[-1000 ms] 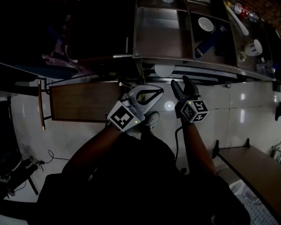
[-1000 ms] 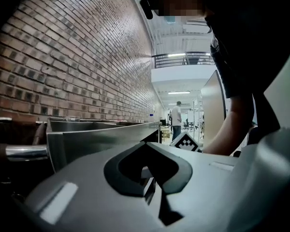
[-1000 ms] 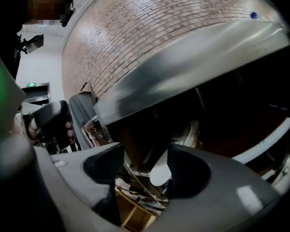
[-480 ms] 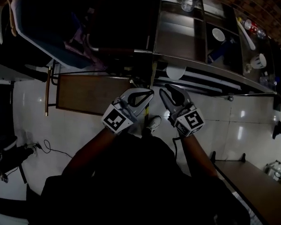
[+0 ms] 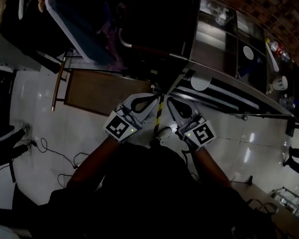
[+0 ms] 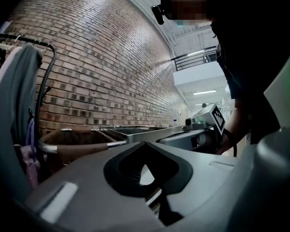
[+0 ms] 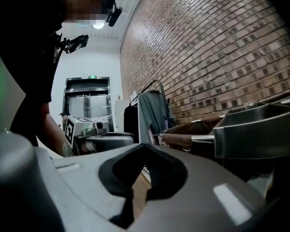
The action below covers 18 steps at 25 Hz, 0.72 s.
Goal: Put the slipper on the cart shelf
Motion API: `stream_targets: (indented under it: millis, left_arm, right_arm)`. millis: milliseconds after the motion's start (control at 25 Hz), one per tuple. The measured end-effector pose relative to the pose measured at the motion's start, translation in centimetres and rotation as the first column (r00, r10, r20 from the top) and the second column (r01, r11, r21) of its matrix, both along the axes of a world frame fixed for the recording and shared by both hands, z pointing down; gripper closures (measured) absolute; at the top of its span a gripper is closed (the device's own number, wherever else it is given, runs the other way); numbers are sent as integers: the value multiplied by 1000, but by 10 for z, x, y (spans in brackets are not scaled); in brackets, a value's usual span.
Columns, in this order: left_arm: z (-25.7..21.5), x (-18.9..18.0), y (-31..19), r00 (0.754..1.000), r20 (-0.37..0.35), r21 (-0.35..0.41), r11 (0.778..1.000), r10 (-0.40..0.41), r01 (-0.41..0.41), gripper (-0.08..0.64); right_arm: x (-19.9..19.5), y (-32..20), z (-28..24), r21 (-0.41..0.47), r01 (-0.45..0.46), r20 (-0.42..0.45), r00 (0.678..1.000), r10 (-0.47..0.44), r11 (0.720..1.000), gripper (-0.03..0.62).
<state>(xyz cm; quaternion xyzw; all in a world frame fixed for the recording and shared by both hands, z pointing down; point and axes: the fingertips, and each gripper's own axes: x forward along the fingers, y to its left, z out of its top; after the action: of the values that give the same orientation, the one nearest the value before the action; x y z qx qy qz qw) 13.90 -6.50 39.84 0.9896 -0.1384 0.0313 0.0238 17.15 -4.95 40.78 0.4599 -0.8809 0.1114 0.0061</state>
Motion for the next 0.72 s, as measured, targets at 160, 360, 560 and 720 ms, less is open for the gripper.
stream_targets:
  millis: [160, 360, 560, 720]
  left_arm:
    - [-4, -42, -14, 1000, -21, 2, 1000, -19, 19, 558]
    - [-3, -99, -28, 999, -36, 19, 1000, 5, -5, 557]
    - [-5, -147, -44, 997, -49, 2, 998, 60, -60, 557]
    - [-10, -181, -45, 992, -57, -5, 994, 111, -111, 557]
  right_arm:
    - [-39, -14, -2, -11, 12, -39, 999, -13, 1000, 591]
    - [-93, -33, 1, -24, -2, -33, 999, 1, 1000, 591]
    - [-144, -48, -2, -27, -49, -42, 998, 48, 998, 591]
    - [-181, -49, -1, -34, -101, -28, 995, 100, 994, 591]
